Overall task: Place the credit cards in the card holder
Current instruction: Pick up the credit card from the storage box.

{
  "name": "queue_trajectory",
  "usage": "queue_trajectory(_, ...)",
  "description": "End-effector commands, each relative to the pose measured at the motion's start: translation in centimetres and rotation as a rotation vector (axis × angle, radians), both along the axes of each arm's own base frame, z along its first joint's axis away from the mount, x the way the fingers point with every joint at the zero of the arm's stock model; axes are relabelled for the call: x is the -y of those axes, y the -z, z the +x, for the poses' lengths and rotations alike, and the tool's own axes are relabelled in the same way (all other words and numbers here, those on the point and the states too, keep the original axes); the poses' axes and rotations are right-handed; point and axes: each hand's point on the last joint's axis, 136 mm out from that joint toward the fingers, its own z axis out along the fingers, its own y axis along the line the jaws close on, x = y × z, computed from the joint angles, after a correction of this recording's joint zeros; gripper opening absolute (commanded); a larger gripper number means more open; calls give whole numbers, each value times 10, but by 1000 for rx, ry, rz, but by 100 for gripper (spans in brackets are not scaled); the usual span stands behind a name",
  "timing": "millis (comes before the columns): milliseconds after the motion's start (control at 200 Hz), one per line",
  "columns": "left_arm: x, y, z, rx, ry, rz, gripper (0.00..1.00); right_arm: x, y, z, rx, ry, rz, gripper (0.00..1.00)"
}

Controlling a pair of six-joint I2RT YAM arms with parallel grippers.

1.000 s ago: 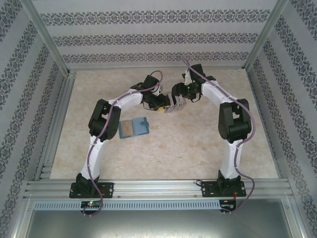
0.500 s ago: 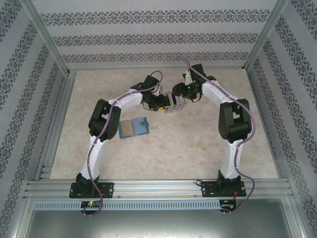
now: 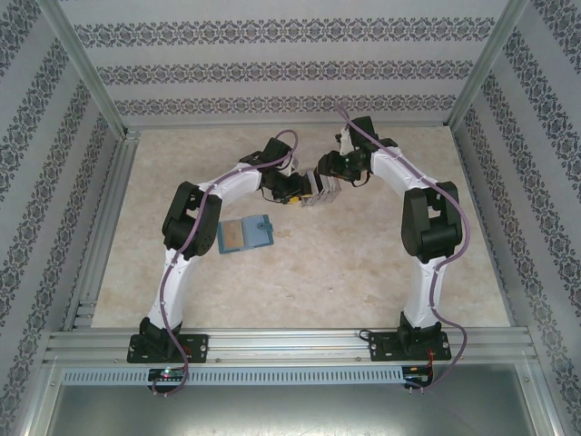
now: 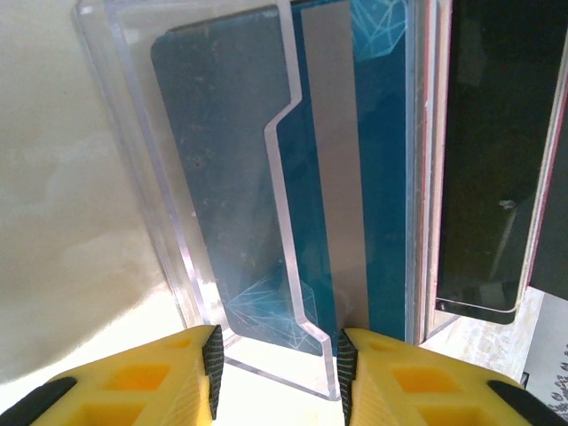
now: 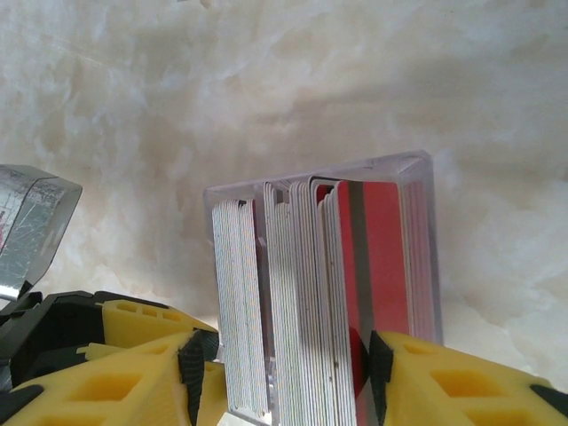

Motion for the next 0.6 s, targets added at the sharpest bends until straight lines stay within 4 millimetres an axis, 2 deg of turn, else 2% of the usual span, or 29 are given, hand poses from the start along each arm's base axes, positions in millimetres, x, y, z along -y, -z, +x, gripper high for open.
queue_trajectory(0, 6, 2, -6, -24, 6, 11, 41, -8, -27, -2, 45, -34, 27, 50)
queue_trajectory(160, 7, 0, -6, -20, 8, 8, 42, -4, -22, -2, 35, -26, 15, 44)
queue_trajectory(410, 7, 1, -6, -20, 8, 9, 42, 2, -22, 0, 36, -12, 5, 26)
queue_trajectory(595, 7, -2, -6, -16, 9, 9, 41, 4, -23, 1, 36, -5, -1, 19)
